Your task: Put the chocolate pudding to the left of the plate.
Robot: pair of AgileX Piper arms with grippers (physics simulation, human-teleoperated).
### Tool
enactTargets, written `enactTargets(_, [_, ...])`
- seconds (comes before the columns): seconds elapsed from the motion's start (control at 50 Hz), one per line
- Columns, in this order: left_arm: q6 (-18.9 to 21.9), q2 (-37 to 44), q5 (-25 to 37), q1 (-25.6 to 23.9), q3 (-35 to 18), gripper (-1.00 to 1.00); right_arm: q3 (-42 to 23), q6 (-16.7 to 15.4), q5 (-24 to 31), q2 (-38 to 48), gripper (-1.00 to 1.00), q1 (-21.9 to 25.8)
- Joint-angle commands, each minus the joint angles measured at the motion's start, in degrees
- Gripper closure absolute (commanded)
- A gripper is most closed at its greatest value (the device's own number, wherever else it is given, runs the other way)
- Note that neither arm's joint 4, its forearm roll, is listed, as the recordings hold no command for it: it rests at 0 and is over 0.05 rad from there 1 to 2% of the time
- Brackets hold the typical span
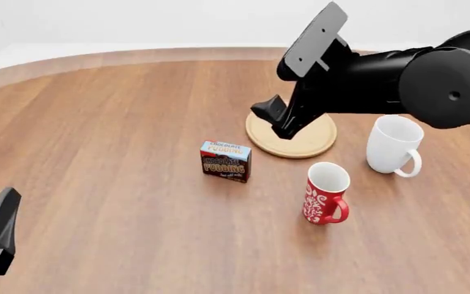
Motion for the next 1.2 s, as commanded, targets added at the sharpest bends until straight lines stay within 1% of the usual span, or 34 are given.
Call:
enactTargets(0.02, [0.0, 0.0, 0.0, 0.0, 0.0, -1.0, 1.0, 0.9, -2.5, 4.1, -1.0, 1.4])
enactTargets(0.16, [0.0, 0.0, 0.0, 0.0, 0.0, -1.0, -0.2, 1.2, -3.3, 6.6, -1.0, 1.4])
enactTargets(0.36, [0.0, 0.0, 0.0, 0.0, 0.0, -1.0, 0.0, 2.4, -4.9, 9.4, -1.0, 2.2])
enactTargets(0.5, [0.0, 0.0, 0.0, 0.0, 0.0, -1.0, -1.2, 2.1, -5.5, 11.6, -1.0, 1.3])
enactTargets(0.8, [0.0, 0.0, 0.0, 0.0, 0.0, -1.0, -2.5, 2.8, -7.4, 16.0, -1.0, 1.1])
enactTargets(1.06, [0.0, 0.0, 0.0, 0.0, 0.0, -1.0, -3.6, 2.6, -8.9, 20.0, -1.0, 0.6])
enactTargets(1.2, [0.0, 0.0, 0.0, 0.0, 0.0, -1.0, -4.2, 3.4, -10.0, 22.0, -1.0, 0.4])
